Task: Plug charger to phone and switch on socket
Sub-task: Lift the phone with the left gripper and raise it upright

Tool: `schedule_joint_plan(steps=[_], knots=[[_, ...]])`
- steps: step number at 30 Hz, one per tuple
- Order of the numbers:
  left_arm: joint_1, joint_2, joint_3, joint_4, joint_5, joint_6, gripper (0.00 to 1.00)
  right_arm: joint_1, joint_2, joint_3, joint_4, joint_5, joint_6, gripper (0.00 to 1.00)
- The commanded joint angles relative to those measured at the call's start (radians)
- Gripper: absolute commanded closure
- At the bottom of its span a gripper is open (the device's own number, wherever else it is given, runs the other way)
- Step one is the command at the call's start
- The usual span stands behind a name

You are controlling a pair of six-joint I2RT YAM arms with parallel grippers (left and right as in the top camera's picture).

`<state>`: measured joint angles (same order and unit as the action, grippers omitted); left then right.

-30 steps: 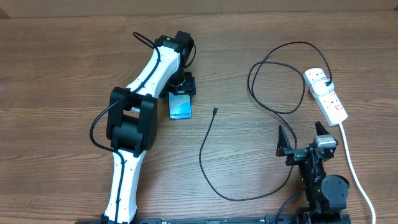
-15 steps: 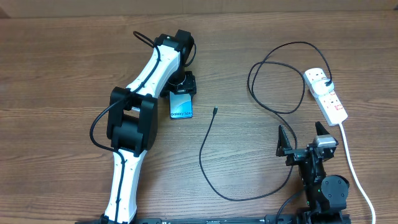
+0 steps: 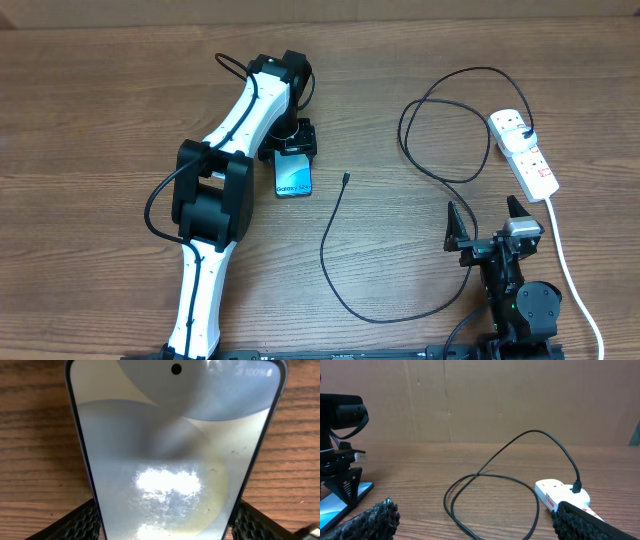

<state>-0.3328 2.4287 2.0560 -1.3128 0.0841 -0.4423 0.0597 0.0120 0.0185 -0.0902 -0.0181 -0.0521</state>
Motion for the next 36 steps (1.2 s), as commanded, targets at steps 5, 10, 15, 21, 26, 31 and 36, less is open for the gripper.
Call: schedule_joint_plan(steps=[5,10,15,21,26,31,36], knots=[[0.019,0.004,0.044,-0.019,0.092,-0.007,0.28,0.003,-0.009,-0.01,0.006,0.008,-0.002,0.0],[0.045,0.004,0.072,-0.027,0.196,-0.006,0.29,0.003,-0.009,-0.01,0.006,0.008,-0.002,0.0],[0.072,0.004,0.098,-0.052,0.268,-0.006,0.29,0.003,-0.009,-0.01,0.006,0.008,-0.002,0.0],[0.108,0.004,0.111,-0.07,0.495,-0.006,0.29,0.003,-0.009,-0.01,0.006,0.008,-0.002,0.0],[0.144,0.004,0.111,-0.07,0.746,-0.006,0.29,0.003,-0.009,-0.01,0.006,0.008,-0.002,0.0],[0.164,0.004,0.111,-0.07,0.94,-0.006,0.29,0.003,-0.009,-0.01,0.006,0.008,-0.002,0.0],[0.178,0.004,0.111,-0.07,1.087,-0.006,0.28,0.003,-0.009,-0.01,0.006,0.008,-0.002,0.0]])
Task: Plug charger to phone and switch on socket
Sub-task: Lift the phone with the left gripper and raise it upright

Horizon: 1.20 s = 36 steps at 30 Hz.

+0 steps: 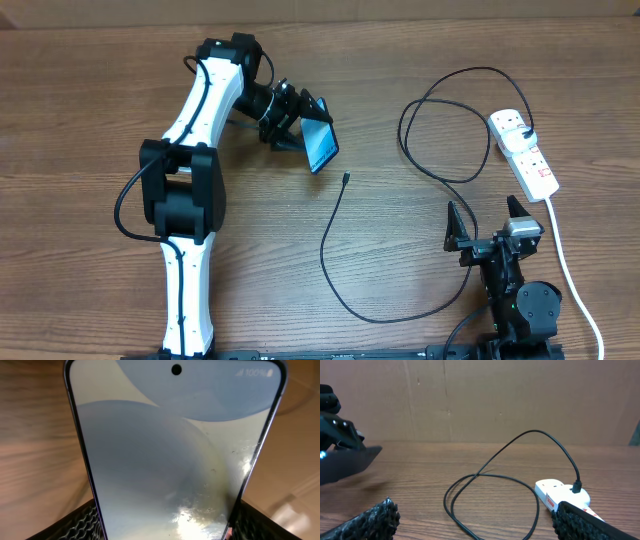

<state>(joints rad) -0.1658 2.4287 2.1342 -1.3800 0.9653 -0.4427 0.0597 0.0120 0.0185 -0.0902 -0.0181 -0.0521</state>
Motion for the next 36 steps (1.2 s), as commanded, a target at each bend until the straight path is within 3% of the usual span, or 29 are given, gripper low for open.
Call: schedule_joint_plan(steps=[1,10,21,36], knots=[[0.012,0.004,0.032,-0.003,0.22,-0.006,0.28,0.003,-0.009,-0.01,0.006,0.008,-0.002,0.0],[0.016,0.004,0.032,-0.001,0.465,-0.006,0.26,0.003,-0.009,-0.01,0.006,0.008,-0.002,0.0],[0.017,0.004,0.032,0.013,0.616,-0.007,0.26,0.003,-0.009,-0.01,0.006,0.008,-0.002,0.0],[0.09,0.004,0.032,-0.021,0.616,-0.037,0.28,0.003,-0.009,-0.01,0.006,0.008,-0.002,0.0]])
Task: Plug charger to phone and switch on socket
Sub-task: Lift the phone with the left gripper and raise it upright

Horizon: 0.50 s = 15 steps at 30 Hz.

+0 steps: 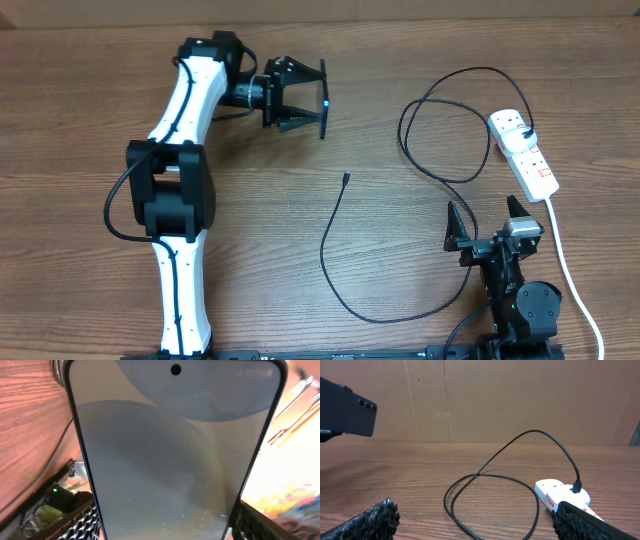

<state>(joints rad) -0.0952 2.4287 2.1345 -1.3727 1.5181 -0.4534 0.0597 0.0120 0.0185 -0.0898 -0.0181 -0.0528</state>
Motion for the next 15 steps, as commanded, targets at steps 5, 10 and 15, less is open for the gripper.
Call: schedule_joint_plan(steps=[5,10,15], knots=[[0.039,0.004,0.032,-0.064,0.064,-0.026,0.28,0.003,-0.009,-0.01,0.005,0.008,-0.001,0.0],[0.045,0.004,0.032,-0.063,0.064,-0.025,0.28,0.003,-0.009,-0.01,0.005,0.008,-0.001,0.0],[0.044,0.004,0.032,-0.063,0.064,-0.025,0.28,0.003,-0.009,-0.01,0.005,0.008,-0.001,0.0]])
